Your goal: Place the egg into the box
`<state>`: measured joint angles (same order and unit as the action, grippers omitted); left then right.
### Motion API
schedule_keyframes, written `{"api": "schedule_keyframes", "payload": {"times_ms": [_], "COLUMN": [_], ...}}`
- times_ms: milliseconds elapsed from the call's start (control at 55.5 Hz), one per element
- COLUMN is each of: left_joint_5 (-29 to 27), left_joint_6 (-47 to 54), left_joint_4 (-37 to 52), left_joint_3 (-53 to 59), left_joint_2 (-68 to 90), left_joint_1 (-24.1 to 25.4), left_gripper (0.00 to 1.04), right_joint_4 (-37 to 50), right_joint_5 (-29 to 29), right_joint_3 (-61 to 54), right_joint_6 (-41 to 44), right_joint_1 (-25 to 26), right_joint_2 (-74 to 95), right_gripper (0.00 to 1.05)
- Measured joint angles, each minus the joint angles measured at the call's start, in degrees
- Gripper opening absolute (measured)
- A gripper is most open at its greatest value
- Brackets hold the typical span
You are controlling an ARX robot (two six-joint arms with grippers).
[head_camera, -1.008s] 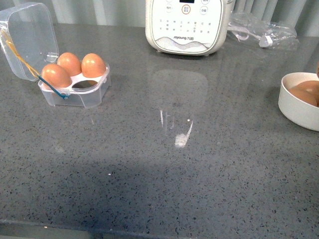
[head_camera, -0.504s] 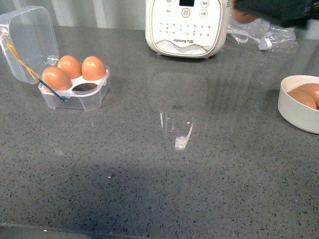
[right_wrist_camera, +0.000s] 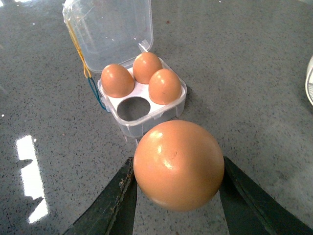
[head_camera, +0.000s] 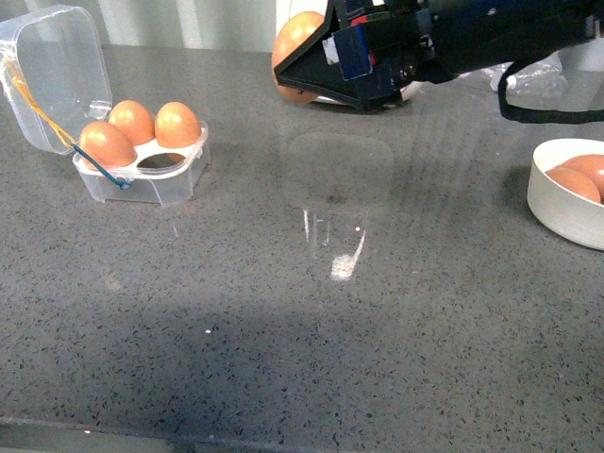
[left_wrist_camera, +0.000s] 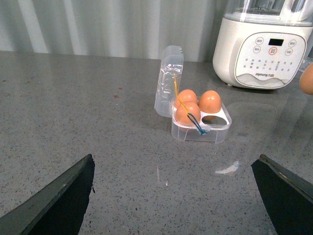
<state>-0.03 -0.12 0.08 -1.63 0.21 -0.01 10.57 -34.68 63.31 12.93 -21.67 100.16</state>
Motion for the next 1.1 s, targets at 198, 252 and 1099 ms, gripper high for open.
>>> {"api": "schedule_keyframes", "payload": {"times_ms": [198, 252, 1099], "left_joint_5": [0.0, 0.0, 0.0], "left_joint_6": [0.0, 0.0, 0.0], "left_joint_4": [0.0, -0.02, -0.04], "left_joint_3": [0.0, 0.0, 0.0], "left_joint_2": [0.0, 0.02, 0.0], "left_joint_1": [0.0, 0.0, 0.0], "left_gripper": [0.98, 0.98, 0.98], "right_joint_4": [-1.44, -1.79, -7.1], "right_joint_5": [-1.46, -1.38, -0.52], "right_joint_3": [7.06, 9.07, 23.54], "right_joint_6": [-0.02, -0.22, -1.16], "right_joint_1": [-0.83, -1.27, -10.01], "right_joint_2": [5.4, 6.97, 20.92], "right_gripper": [0.41, 0.41, 0.41]}}
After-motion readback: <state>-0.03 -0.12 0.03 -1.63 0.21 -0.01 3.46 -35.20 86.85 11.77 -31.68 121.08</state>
